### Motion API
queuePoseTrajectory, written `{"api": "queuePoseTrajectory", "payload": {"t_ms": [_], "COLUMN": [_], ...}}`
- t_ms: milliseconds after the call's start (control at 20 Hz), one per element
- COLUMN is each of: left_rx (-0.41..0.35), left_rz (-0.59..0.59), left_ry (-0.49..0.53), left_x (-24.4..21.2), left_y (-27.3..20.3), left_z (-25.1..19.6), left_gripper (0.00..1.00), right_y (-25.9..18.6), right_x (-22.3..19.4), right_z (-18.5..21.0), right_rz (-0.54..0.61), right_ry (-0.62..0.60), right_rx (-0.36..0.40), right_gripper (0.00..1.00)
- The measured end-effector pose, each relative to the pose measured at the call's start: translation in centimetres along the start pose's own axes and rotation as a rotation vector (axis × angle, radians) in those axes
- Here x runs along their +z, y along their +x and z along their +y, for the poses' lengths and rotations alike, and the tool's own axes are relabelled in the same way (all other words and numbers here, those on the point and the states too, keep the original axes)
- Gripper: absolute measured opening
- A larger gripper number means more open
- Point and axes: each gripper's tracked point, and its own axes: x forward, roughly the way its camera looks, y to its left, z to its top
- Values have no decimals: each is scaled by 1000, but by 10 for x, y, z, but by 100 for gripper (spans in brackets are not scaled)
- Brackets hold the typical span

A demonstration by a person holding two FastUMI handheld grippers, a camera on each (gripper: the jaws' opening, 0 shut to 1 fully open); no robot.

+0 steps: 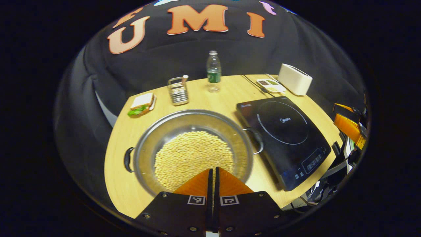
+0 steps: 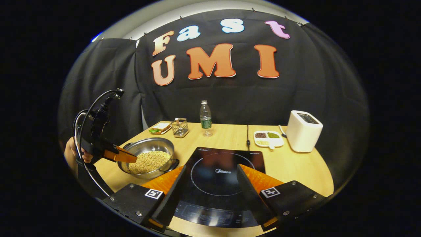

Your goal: First push the handle of the pot to place it horizontally, then grasp the pot with both hands and set it on the induction cooktop.

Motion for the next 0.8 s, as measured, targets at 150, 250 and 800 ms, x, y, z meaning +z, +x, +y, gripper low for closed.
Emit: {"api": "queuePoseTrajectory", "payload": {"t_ms": [150,250,800], "left_rx": [83,125,259], "left_rz": [-39,-47,-137], "left_ry": [-17,-21,-41], "left_x": [-8,-13,6], "left_y": [-10,-18,-24], "left_z": [47,71,156], "left_gripper": [2,27,90], "right_y": [19,36,136], "right_x": [-2,0,-57], "right_z": [36,65,117], "right_rz": [55,95,427], "right_ry": [18,36,93], "right_rx": [71,126,81], "right_gripper": [92,92,90]}}
